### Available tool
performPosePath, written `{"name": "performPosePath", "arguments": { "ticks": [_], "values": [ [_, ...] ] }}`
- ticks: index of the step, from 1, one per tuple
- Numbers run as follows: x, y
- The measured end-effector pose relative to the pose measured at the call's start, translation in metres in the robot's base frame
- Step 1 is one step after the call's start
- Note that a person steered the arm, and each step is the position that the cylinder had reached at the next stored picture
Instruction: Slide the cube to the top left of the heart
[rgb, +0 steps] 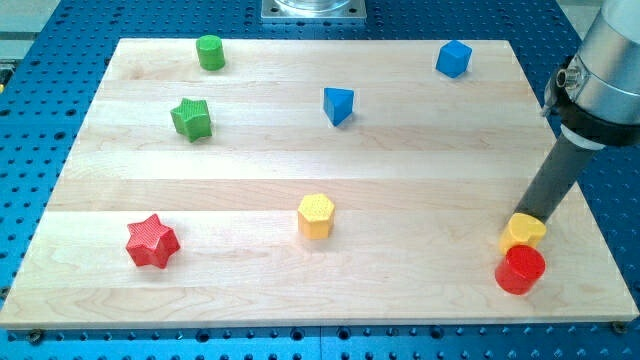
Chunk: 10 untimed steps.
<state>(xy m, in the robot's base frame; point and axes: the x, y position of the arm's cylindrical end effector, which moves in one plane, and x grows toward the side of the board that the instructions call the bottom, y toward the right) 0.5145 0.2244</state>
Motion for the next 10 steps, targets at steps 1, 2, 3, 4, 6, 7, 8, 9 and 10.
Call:
{"name": "performPosePath", "arguments": {
  "ticks": [1, 2, 3, 4, 6, 7, 8, 9, 10],
  "values": [
    [-0.079, -0.036],
    [-0.176, 0.01],
    [-0.271, 0.054],
    [-0.31, 0.017],
    [-0.193, -0.034],
    [-0.196, -0.038],
    [-0.214, -0.053],
    [-0.163, -0.061],
    [-0.146, -0.061]
  ]
}}
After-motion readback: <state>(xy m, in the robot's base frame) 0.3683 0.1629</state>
